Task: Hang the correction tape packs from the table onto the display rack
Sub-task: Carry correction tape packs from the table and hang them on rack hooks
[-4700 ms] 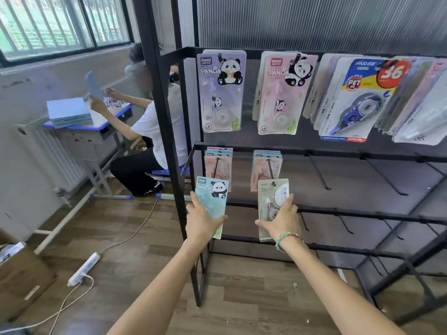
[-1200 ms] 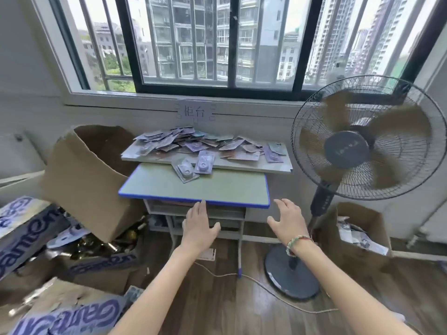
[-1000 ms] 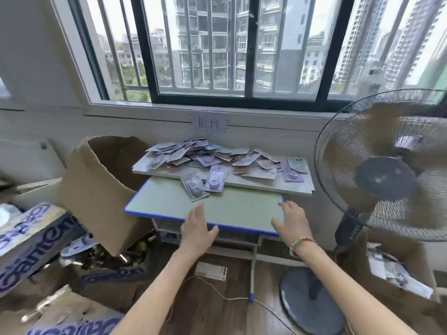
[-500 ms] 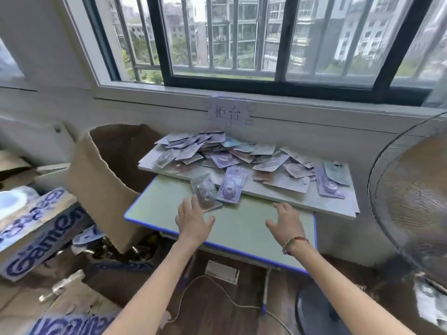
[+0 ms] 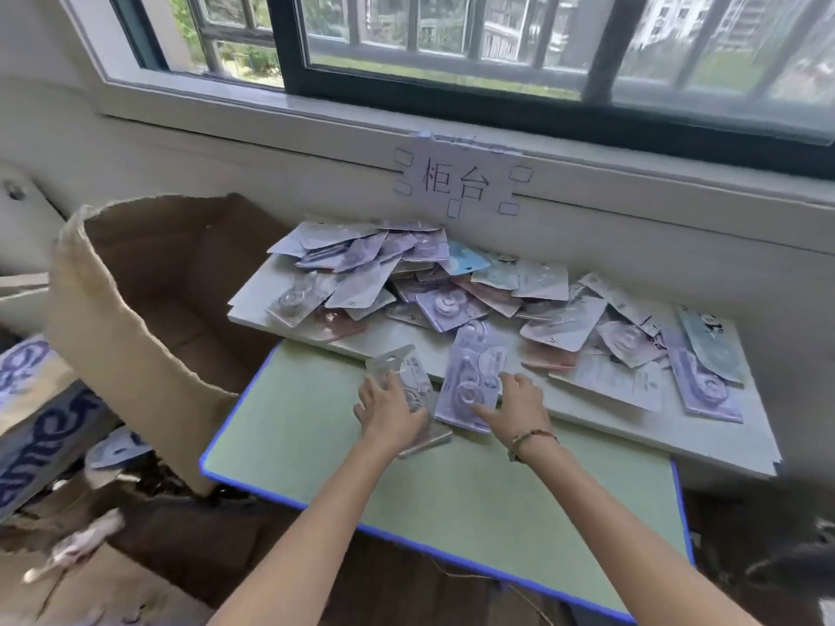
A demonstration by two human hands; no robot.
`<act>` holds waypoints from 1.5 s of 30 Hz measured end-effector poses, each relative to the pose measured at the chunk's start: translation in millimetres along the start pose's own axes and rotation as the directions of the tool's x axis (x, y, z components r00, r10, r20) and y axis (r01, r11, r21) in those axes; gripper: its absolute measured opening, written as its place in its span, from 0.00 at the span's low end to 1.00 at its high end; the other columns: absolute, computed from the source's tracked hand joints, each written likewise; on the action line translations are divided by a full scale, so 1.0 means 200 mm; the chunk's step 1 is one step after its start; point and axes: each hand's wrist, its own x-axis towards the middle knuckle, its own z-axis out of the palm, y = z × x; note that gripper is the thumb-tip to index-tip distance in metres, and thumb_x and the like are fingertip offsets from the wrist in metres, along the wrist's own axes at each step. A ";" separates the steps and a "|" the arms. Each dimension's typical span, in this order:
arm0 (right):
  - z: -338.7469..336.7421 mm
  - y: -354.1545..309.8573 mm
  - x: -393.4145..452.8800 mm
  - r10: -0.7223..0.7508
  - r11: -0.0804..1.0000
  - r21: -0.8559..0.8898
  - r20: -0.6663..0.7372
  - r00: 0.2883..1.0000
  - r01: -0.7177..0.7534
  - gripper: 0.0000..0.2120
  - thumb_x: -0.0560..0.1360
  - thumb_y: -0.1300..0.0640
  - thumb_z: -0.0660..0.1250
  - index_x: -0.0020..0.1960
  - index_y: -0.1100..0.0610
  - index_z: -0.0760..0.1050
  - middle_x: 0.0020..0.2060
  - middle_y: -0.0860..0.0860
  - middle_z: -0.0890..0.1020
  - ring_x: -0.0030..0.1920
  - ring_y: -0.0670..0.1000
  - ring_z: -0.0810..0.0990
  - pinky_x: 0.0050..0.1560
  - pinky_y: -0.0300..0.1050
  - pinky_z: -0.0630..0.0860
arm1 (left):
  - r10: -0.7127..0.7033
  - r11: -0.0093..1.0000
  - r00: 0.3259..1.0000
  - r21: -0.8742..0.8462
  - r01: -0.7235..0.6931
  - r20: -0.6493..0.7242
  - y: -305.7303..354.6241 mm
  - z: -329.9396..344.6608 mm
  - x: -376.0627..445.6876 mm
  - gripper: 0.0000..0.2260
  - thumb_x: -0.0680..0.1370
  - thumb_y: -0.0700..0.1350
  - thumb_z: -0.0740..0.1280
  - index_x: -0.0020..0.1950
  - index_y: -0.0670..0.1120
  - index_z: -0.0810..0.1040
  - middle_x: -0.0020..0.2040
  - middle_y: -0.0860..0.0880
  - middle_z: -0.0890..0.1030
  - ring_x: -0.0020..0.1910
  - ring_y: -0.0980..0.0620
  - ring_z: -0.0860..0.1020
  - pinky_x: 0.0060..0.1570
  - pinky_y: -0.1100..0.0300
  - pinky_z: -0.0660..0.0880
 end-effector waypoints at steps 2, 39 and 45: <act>0.06 -0.05 0.08 0.038 0.999 0.006 0.006 0.999 -0.038 0.34 0.73 0.42 0.68 0.71 0.59 0.63 0.69 0.59 0.66 0.68 0.59 0.64 0.65 0.49 0.64 | 0.001 0.999 0.998 0.032 -0.003 0.056 -0.03 0.02 0.06 0.41 0.75 0.56 0.66 0.78 0.46 0.46 0.74 0.32 0.53 0.74 0.36 0.53 0.72 0.45 0.57; 0.12 -0.02 0.21 0.148 0.977 -0.141 -0.080 0.986 -0.158 0.52 0.69 0.42 0.73 0.76 0.63 0.44 0.72 0.58 0.59 0.72 0.56 0.59 0.69 0.48 0.61 | -0.033 0.995 0.999 0.096 0.036 -0.031 0.09 0.09 0.18 0.53 0.69 0.56 0.75 0.78 0.42 0.41 0.73 0.42 0.58 0.70 0.42 0.63 0.61 0.43 0.70; 0.10 0.06 0.12 0.137 0.989 -0.042 -0.076 0.988 -0.141 0.53 0.68 0.47 0.75 0.76 0.65 0.42 0.72 0.58 0.56 0.71 0.58 0.59 0.71 0.49 0.60 | -0.055 0.998 0.997 -0.044 0.053 -0.058 0.10 0.08 0.13 0.51 0.69 0.49 0.74 0.79 0.44 0.39 0.77 0.47 0.53 0.68 0.38 0.66 0.63 0.43 0.67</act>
